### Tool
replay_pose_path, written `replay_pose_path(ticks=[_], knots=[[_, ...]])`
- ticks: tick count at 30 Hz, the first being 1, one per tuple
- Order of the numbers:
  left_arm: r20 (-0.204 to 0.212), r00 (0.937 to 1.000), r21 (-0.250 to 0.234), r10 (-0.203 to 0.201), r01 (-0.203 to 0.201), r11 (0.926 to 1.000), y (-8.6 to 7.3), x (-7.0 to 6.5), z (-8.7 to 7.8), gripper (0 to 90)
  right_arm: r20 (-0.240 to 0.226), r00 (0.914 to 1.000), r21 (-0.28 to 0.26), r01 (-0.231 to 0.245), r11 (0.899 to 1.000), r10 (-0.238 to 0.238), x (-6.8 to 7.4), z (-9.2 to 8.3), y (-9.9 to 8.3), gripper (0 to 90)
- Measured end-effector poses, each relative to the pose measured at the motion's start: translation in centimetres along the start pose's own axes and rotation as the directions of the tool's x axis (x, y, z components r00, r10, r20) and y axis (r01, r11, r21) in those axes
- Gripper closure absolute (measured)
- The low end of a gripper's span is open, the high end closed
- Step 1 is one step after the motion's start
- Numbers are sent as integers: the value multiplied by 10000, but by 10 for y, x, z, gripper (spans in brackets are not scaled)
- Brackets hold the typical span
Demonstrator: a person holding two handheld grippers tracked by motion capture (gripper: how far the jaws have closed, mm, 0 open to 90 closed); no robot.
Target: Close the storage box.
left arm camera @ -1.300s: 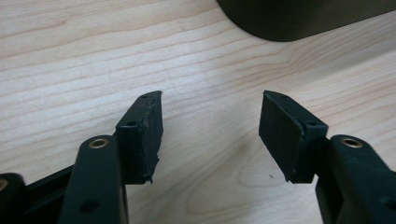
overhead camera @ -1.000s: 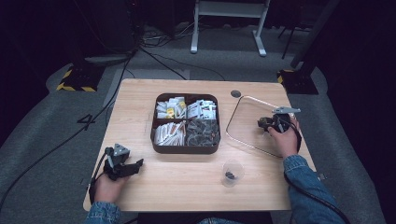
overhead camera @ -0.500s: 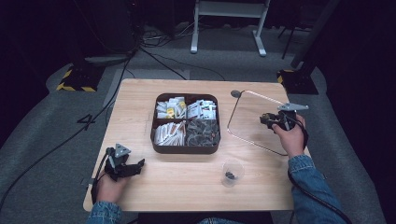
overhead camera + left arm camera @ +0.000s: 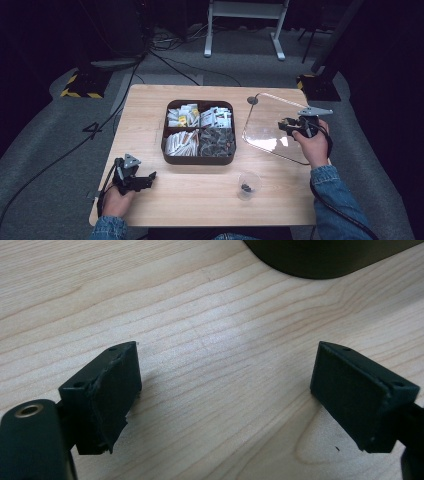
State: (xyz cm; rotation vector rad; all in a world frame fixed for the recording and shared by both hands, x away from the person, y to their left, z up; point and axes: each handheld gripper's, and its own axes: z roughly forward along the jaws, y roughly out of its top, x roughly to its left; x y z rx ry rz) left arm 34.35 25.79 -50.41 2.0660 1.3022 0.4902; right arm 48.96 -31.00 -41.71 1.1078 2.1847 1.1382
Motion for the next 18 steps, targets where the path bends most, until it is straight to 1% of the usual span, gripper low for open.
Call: replay_pose_path(ticks=[4,6,9,15,18], knots=[[-10,10000,7,4,-4,10000,0,0,0,132,-279,9996,93,88,9999,-85,6,-1,11,587],[-12,10000,11,5,-5,10000,0,0,0,132,-417,9991,55,31,10000,-29,10,-2,19,588],[-10,10000,1,-27,27,10000,0,0,0,132,-597,9981,23,122,9999,-121,17,-4,30,587],[26,10000,14,13,-13,10000,1,-1,2,112,-838,9952,141,526,9985,-512,36,0,49,587],[64,10000,87,52,-53,9999,2,-1,3,86,-1022,9929,121,625,9980,-609,44,3,57,588]])
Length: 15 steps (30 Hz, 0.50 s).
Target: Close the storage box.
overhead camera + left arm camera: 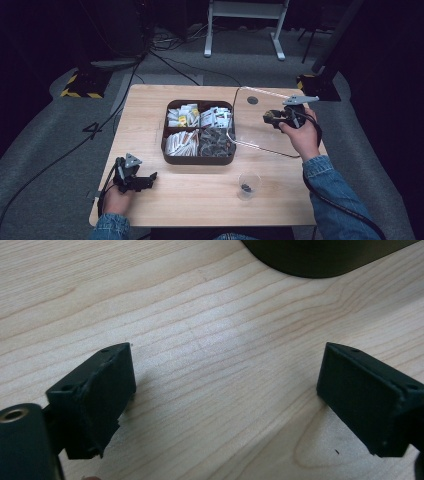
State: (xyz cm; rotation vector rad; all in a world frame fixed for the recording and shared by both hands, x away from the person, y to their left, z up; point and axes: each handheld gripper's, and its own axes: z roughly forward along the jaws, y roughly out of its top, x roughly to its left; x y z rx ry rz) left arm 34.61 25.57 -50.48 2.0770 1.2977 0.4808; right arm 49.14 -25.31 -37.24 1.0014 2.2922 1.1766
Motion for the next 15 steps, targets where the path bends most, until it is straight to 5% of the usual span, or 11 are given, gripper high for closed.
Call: replay_pose_path(ticks=[15], knots=[[25,10000,250,-15,14,9997,2,0,3,0,-663,9969,105,426,9990,-418,33,24,33,588]])
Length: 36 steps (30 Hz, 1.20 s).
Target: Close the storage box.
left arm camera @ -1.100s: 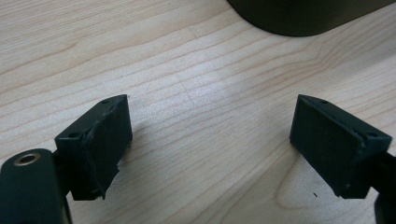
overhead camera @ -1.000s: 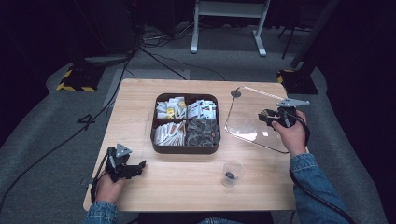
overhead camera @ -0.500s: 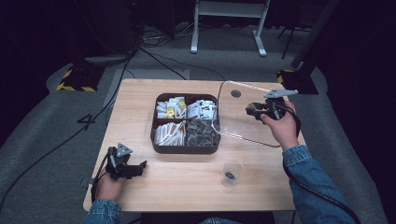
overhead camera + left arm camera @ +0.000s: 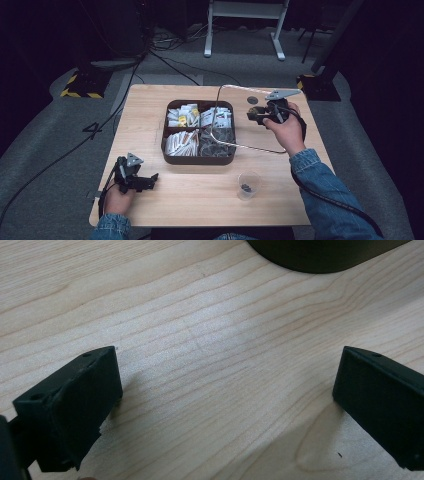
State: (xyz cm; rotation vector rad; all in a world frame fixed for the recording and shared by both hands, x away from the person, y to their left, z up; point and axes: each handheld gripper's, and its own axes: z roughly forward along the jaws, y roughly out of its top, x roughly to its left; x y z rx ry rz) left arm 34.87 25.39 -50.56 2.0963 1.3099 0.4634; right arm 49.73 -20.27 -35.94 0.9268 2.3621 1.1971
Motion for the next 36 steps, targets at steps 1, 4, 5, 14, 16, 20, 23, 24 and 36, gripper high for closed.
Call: replay_pose_path(ticks=[1,4,5,14,16,20,23,24,36], knots=[[22,10000,22,5,-5,10000,0,0,0,0,-61,10000,8,45,10000,-45,2,3,2,587],[19,10000,18,6,-6,10000,0,0,0,0,-219,9997,28,121,9999,-120,8,10,8,587],[20,10000,18,4,-4,10000,0,0,0,0,-276,9995,20,136,9999,-135,10,13,10,588],[-176,9998,27,-128,128,9999,-1,-2,-1,0,-659,9976,133,215,9997,-206,24,40,27,588],[-200,9997,20,-122,122,9999,-1,-2,-1,0,-711,9972,195,248,9995,-233,28,46,30,587],[-212,9996,-21,-195,195,9998,0,-3,0,0,-739,9965,289,420,9987,-398,35,56,34,587],[-223,9995,-27,-233,233,9997,0,-3,0,0,-763,9957,386,550,9977,-519,41,64,37,587],[-222,9995,-22,-232,232,9997,0,-3,0,0,-792,9954,434,576,9974,-540,43,66,37,588],[-226,9994,-5,-247,247,9997,1,-3,1,0,-971,9936,862,663,9941,-578,59,97,38,588]])
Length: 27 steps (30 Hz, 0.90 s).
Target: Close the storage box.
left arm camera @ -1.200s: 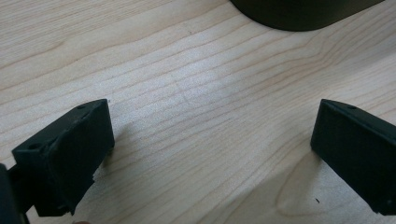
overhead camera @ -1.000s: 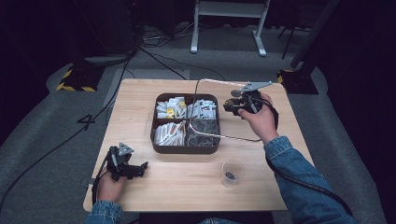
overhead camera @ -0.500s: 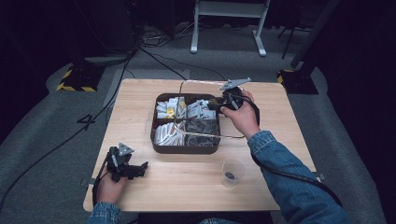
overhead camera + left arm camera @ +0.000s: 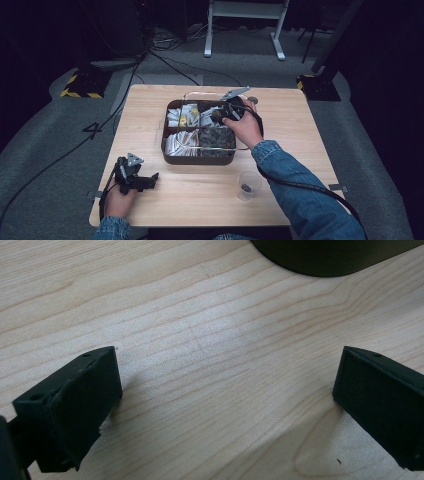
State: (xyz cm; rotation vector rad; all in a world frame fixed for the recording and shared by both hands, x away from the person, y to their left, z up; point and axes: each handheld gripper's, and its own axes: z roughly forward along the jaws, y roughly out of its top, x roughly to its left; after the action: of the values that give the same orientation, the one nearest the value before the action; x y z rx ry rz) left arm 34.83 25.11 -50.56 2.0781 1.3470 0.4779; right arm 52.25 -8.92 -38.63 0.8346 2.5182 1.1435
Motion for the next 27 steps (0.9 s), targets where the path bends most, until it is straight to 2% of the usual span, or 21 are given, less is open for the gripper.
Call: replay_pose_path(ticks=[5,8,14,19,27], knots=[[1,10000,-10,-30,30,10000,0,0,0,0,53,10000,95,1,10000,-1,5,14,0,588],[2,10000,-6,-29,29,10000,0,0,0,0,-65,9999,94,-85,9999,85,8,20,-1,588],[1,10000,-9,-30,30,10000,0,0,0,0,-265,9996,149,50,9999,-46,14,32,1,588],[-1,10000,4,-27,27,10000,0,0,0,0,-627,9976,110,-288,9995,294,17,39,0,587],[0,10000,2,-32,32,10000,0,0,0,0,-626,9980,210,6,9998,7,24,49,0,588]])
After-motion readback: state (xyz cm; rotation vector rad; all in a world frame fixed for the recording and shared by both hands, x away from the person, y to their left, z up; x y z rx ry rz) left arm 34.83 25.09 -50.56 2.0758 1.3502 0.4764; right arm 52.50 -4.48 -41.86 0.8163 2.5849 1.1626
